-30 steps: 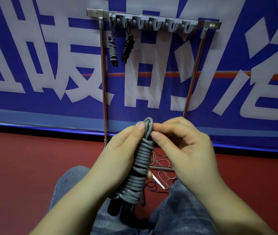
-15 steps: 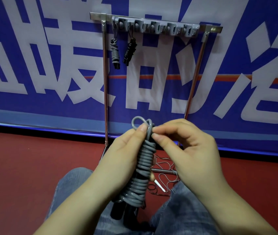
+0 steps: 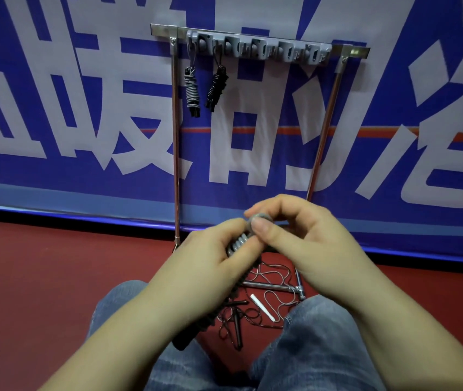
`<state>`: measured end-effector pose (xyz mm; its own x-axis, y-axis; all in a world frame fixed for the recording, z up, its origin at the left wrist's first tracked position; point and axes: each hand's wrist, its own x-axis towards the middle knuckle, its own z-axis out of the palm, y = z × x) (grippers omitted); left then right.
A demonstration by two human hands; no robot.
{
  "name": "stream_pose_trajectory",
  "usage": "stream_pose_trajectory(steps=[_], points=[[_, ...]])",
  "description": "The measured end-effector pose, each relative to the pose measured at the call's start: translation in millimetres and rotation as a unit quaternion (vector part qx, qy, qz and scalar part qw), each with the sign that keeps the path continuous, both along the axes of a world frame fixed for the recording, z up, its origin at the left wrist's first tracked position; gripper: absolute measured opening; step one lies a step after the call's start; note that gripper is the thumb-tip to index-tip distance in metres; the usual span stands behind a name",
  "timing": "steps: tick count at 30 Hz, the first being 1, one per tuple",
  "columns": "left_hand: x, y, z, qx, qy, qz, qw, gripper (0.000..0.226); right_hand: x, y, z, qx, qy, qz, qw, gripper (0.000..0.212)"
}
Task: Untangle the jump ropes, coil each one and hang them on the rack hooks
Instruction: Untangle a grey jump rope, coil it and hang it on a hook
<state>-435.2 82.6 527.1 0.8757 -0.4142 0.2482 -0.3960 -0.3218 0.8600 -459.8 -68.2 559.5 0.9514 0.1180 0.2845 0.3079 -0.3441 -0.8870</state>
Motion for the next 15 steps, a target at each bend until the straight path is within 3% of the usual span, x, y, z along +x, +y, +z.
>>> stream_pose_trajectory(steps=[2, 6, 9, 12, 15], points=[[-1, 0, -2, -0.008, 0.008, -0.006, 1.0, 0.037, 5, -1, -1, 0.025, -0.019, -0.042, 0.999, 0.019], [5, 0, 4, -0.047, 0.027, -0.012, 0.998, 0.023, 16, -16, 9, 0.24, 0.03, -0.07, 0.968, 0.016], [9, 2, 17, -0.056, 0.023, -0.047, 0.997, 0.018, 19, -28, 16, 0.313, 0.043, -0.07, 0.946, 0.014], [14, 3, 23, -0.046, 0.016, -0.085, 0.995, 0.017, 18, -35, 22, 0.283, 0.012, -0.069, 0.957, 0.015], [22, 0, 14, -0.049, 0.056, -0.1, 0.992, 0.018, 20, -36, 25, 0.135, -0.006, -0.062, 0.989, 0.017]])
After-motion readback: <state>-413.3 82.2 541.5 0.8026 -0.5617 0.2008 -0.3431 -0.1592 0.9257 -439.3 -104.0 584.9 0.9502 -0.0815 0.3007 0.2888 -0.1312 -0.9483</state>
